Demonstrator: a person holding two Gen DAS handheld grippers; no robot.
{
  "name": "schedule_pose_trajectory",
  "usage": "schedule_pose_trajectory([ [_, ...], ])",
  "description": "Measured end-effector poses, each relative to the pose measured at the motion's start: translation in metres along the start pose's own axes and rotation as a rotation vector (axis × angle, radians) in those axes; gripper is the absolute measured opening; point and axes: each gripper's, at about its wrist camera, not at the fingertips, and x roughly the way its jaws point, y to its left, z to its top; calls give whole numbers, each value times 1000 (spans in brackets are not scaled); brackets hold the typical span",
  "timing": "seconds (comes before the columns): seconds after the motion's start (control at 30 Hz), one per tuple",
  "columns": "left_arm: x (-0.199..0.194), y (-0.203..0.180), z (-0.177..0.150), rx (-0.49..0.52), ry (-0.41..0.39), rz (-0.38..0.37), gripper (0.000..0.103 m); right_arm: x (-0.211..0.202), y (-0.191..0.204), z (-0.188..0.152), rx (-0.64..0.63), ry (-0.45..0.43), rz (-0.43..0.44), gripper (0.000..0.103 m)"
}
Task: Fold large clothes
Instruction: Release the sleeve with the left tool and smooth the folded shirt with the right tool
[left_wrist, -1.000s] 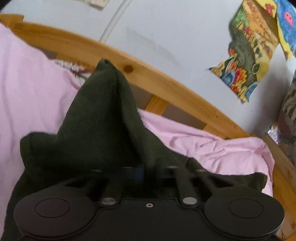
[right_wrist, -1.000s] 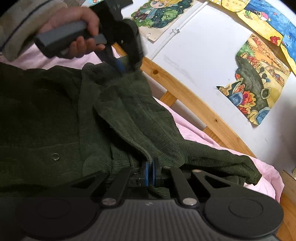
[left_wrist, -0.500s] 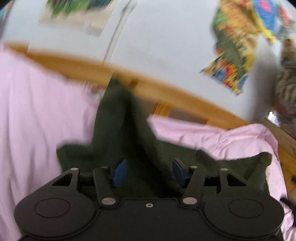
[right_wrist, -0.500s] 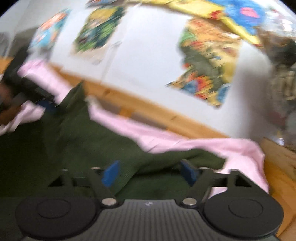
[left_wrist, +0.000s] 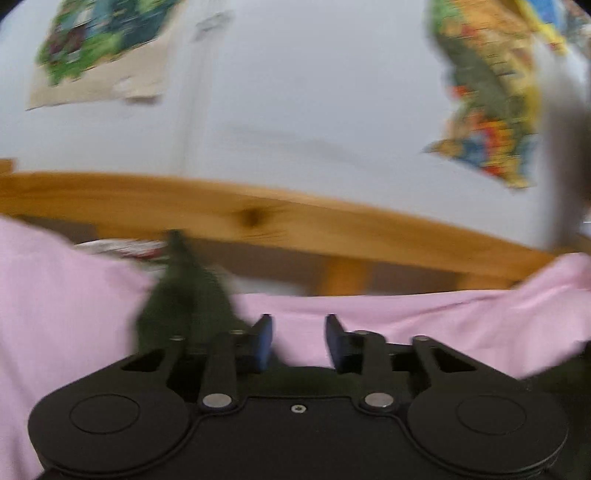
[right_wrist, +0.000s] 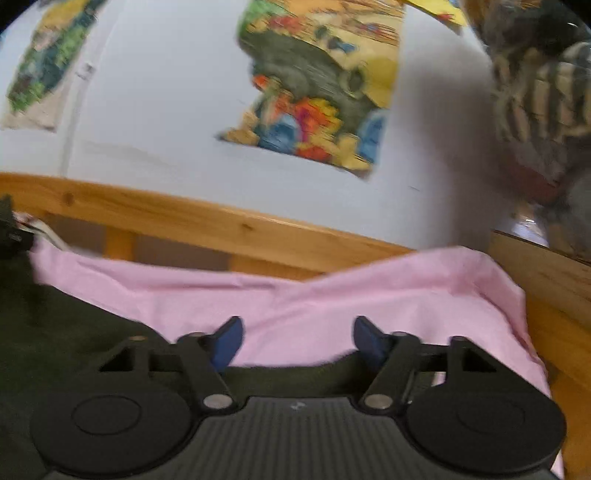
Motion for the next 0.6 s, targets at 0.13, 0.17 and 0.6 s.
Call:
schedule_pose_trajectory([
  [0.13,14,43,-17,-83,67,67,2,8,-11,-29,-13,76,-34,41],
  [0.17,15,49,-23,-90,68,57,2,7,-11,-39,-35,67,-33,41],
  [0.6,-20,43,-27,0,82,8,34,-26,-3,-32,-81,-15,11,65],
])
